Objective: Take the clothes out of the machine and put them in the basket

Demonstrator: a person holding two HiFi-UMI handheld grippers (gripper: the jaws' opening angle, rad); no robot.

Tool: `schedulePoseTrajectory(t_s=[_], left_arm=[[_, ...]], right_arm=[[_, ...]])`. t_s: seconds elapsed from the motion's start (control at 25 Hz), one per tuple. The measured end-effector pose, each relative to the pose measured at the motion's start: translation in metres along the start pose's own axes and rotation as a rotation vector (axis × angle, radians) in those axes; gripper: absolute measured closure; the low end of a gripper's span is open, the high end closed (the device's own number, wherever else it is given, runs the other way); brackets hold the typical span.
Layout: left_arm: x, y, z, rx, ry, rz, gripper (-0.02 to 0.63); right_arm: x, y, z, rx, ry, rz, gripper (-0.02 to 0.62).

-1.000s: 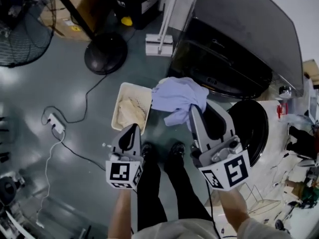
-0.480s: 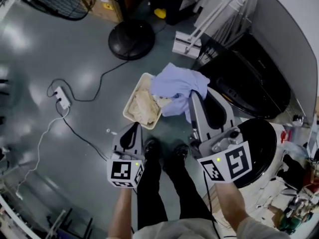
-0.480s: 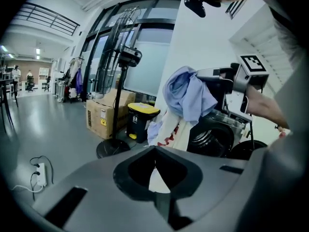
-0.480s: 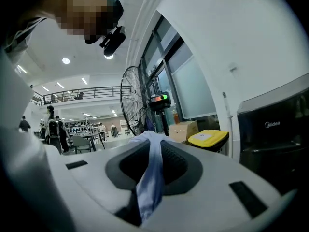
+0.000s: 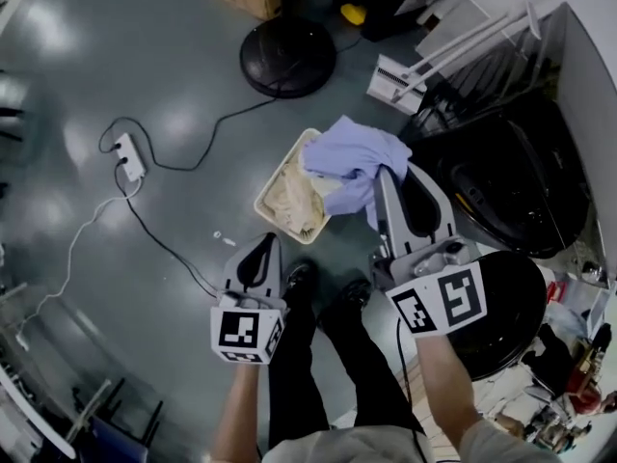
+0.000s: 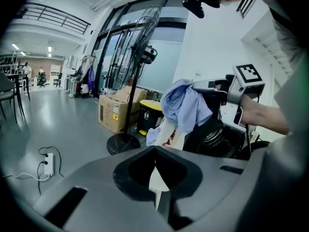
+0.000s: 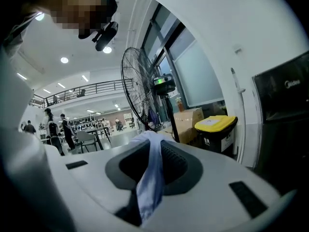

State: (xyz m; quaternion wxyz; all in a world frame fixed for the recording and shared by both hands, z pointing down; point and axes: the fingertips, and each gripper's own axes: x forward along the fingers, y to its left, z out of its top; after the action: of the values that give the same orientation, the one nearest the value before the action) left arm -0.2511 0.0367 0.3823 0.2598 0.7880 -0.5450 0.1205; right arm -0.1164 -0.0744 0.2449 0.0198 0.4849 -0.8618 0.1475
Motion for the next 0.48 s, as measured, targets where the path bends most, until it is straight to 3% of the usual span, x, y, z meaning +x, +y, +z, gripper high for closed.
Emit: schedulePoseTrajectory(t_s=[0.48], left_arm=[[0.019, 0.037, -0.084, -0.057, 0.096, 0.062, 0.587]], right_arm=[[0.052, -0.035, -0.171, 0.050, 0.190, -0.029, 0.512]])
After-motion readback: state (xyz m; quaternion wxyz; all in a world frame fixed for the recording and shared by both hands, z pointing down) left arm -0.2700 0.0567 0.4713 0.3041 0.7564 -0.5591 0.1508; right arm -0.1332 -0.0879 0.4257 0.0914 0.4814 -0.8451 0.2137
